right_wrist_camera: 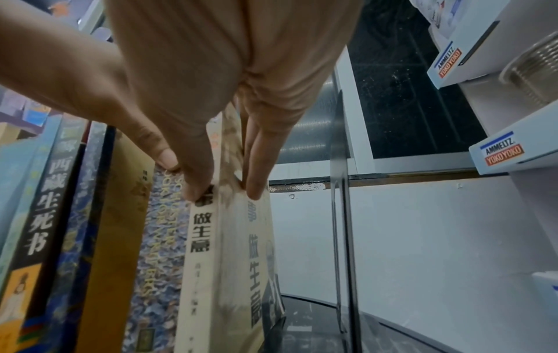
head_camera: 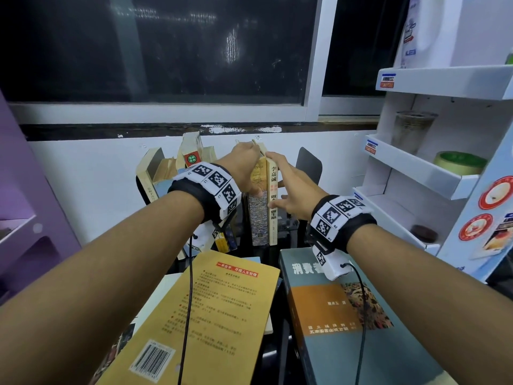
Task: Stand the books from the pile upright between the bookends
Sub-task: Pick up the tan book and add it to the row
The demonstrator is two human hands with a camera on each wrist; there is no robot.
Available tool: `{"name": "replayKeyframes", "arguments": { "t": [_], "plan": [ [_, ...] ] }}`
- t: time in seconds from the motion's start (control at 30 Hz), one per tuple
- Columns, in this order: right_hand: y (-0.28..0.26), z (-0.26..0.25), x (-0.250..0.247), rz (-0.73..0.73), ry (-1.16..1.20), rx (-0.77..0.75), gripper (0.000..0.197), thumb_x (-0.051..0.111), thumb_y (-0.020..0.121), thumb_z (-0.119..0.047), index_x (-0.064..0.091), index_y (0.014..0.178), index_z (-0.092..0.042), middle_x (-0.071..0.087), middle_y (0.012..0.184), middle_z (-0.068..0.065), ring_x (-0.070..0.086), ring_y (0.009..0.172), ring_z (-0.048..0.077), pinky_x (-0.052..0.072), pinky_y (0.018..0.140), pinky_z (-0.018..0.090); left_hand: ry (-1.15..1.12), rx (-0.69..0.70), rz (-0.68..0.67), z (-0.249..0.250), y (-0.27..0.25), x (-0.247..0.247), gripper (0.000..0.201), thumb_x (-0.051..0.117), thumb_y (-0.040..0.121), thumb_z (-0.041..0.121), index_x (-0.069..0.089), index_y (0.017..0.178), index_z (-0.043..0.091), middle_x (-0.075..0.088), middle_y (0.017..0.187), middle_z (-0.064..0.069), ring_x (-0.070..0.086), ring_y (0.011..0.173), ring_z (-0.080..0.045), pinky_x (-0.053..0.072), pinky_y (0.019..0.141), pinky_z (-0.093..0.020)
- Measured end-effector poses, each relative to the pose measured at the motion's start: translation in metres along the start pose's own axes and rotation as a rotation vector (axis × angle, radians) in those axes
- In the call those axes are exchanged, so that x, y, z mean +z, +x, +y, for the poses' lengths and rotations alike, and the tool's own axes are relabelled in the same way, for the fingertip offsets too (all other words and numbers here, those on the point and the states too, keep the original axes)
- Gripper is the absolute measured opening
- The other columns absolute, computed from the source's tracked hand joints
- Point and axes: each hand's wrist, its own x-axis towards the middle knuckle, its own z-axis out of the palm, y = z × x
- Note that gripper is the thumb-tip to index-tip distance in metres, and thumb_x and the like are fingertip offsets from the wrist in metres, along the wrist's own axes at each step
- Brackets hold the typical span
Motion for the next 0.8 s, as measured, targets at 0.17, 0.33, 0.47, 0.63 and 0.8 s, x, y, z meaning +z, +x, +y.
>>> {"name": "replayKeyframes", "arguments": {
  "t": [0.17,0.33,0.47,0.63,0.8],
  "plan": [
    [0.005,0.004,0.003,0.030,-0.028,-0.004,0.103,0.083,0.078,-0.009,0.015,0.149,-0.036,0.050,0.142,0.006,0.057,0.111,0.016,0.054,0.096,0.043,0.006,0.003,-0.004,0.000,0.001,0.000,0.090,0.088,0.069,0.038,0.041,0.137,0.003,0.045,0.138,-0.012,0.040,0.130,-0.027,0.037,0.105,-0.034],
    [0.005,0.006,0.003,0.030,-0.025,-0.006,0.102,0.083,0.077,-0.010,0.016,0.149,-0.036,0.051,0.141,0.006,0.057,0.111,0.017,0.055,0.093,0.042,0.019,0.003,-0.010,-0.001,0.003,0.001,0.091,0.088,0.068,0.040,0.041,0.137,0.004,0.045,0.137,-0.012,0.040,0.129,-0.027,0.037,0.105,-0.034],
    [0.005,0.005,0.003,0.018,-0.059,-0.002,0.103,0.084,0.077,-0.013,0.015,0.150,-0.035,0.049,0.144,0.007,0.055,0.113,0.018,0.054,0.096,0.045,0.044,-0.001,-0.014,0.000,0.001,0.001,0.088,0.088,0.069,0.038,0.042,0.136,0.004,0.045,0.136,-0.011,0.041,0.128,-0.027,0.038,0.103,-0.033],
    [0.005,0.001,0.002,0.000,-0.103,-0.016,0.106,0.085,0.076,-0.016,0.012,0.151,-0.034,0.041,0.148,0.004,0.056,0.113,0.019,0.054,0.094,0.048,0.074,0.012,-0.032,0.001,-0.006,-0.010,0.079,0.088,0.068,0.043,0.050,0.127,0.007,0.053,0.124,-0.010,0.050,0.117,-0.026,0.040,0.092,-0.031],
    [-0.005,-0.008,-0.010,0.005,-0.129,-0.004,0.112,0.086,0.076,-0.022,0.006,0.154,-0.029,0.043,0.139,0.008,0.054,0.114,0.019,0.052,0.094,0.038,0.066,0.033,-0.017,0.004,-0.027,-0.019,0.073,0.086,0.071,0.042,0.052,0.126,0.008,0.054,0.125,-0.009,0.051,0.114,-0.025,0.037,0.084,-0.028]
  ]
}}
